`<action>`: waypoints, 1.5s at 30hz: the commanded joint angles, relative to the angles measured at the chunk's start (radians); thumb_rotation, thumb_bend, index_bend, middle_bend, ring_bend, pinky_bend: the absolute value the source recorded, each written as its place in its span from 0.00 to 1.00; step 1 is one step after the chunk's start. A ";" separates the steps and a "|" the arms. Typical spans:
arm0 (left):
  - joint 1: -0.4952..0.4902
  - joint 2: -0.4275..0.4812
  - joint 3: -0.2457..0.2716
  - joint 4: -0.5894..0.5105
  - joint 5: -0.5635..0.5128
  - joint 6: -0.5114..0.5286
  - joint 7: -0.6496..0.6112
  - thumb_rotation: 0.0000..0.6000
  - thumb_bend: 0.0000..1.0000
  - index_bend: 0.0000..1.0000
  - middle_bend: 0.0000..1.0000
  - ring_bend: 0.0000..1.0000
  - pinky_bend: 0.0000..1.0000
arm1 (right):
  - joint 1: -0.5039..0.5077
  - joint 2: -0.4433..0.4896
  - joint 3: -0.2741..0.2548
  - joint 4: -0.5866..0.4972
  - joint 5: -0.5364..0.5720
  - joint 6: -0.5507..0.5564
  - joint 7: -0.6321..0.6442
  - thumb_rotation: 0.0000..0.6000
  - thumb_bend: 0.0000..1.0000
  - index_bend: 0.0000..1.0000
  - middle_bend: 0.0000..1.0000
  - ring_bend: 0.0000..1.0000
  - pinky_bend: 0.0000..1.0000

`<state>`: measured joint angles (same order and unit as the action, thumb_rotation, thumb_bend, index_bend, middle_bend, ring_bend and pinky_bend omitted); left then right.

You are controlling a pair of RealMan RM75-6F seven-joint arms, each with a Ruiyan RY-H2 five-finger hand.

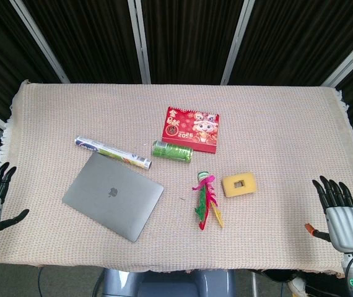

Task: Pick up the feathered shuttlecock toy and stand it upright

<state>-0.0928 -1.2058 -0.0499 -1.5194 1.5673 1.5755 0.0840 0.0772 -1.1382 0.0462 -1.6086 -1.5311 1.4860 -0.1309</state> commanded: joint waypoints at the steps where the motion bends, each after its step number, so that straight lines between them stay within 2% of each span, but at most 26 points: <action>1: -0.004 0.000 -0.001 0.000 -0.009 -0.013 0.002 1.00 0.04 0.00 0.00 0.00 0.00 | 0.003 -0.003 0.002 0.001 0.006 -0.006 -0.006 1.00 0.00 0.00 0.00 0.00 0.00; 10: -0.014 -0.008 -0.003 -0.001 -0.027 -0.042 0.026 1.00 0.04 0.00 0.00 0.00 0.00 | 0.016 -0.005 -0.001 0.005 0.005 -0.033 0.006 1.00 0.00 0.00 0.00 0.00 0.00; 13: -0.016 -0.009 -0.004 -0.005 -0.024 -0.040 0.026 1.00 0.04 0.00 0.00 0.00 0.00 | 0.032 -0.015 -0.009 0.011 -0.036 -0.041 0.051 1.00 0.00 0.06 0.00 0.00 0.00; 18: -0.024 -0.016 -0.005 -0.005 -0.026 -0.053 0.038 1.00 0.04 0.00 0.00 0.00 0.00 | 0.068 -0.052 -0.026 0.061 -0.159 -0.017 0.107 1.00 0.01 0.22 0.00 0.00 0.00; 26: -0.039 -0.028 -0.003 -0.003 -0.041 -0.090 0.066 1.00 0.04 0.00 0.00 0.00 0.00 | 0.136 -0.144 -0.053 0.075 -0.306 -0.029 0.120 1.00 0.06 0.36 0.00 0.00 0.00; 34: -0.050 -0.036 -0.007 0.004 -0.060 -0.117 0.075 1.00 0.04 0.00 0.00 0.00 0.00 | 0.194 -0.254 -0.100 0.082 -0.363 -0.125 0.121 1.00 0.06 0.39 0.00 0.00 0.00; 45: -0.050 -0.037 -0.017 0.008 -0.082 -0.116 0.080 1.00 0.04 0.00 0.00 0.00 0.00 | 0.293 -0.320 -0.068 0.126 -0.352 -0.241 0.102 1.00 0.08 0.38 0.00 0.00 0.00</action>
<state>-0.1433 -1.2428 -0.0662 -1.5113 1.4860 1.4596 0.1641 0.3636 -1.4538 -0.0266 -1.4879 -1.8865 1.2506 -0.0321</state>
